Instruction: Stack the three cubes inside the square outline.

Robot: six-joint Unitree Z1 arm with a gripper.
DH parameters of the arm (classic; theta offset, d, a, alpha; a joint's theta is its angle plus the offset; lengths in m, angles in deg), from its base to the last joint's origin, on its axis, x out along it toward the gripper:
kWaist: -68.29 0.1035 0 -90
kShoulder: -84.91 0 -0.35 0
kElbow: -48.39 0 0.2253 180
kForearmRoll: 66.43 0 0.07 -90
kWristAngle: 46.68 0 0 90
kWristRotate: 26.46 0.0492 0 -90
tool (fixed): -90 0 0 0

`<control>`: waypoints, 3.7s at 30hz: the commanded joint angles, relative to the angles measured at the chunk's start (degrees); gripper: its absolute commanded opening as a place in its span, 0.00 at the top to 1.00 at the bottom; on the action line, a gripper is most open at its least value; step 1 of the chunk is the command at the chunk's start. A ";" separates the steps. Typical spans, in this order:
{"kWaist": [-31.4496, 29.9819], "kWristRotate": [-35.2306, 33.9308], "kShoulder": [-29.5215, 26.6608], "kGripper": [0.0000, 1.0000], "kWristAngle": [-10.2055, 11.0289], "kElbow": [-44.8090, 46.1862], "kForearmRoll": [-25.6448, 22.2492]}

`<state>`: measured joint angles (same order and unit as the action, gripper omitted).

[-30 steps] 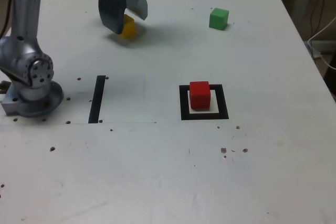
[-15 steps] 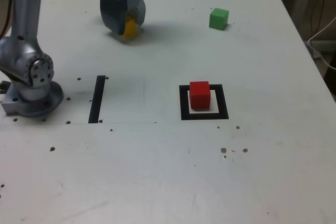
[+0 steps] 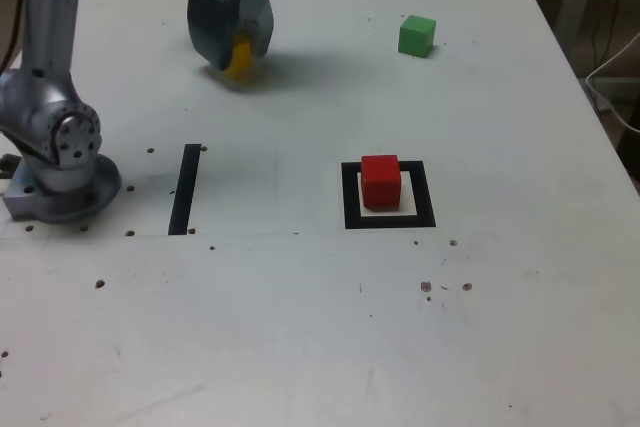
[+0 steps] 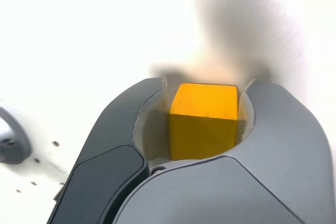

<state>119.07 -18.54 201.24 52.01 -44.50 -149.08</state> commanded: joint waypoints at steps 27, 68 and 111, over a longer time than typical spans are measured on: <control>-41.55 -8.67 -6.41 0.83 -3.13 -11.87 -15.08; -54.29 -16.26 1.37 0.82 -8.76 -15.94 -11.26; -54.29 -14.98 1.01 0.01 -6.22 -12.61 -5.33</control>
<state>64.85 -33.50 202.94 45.60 -57.34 -154.26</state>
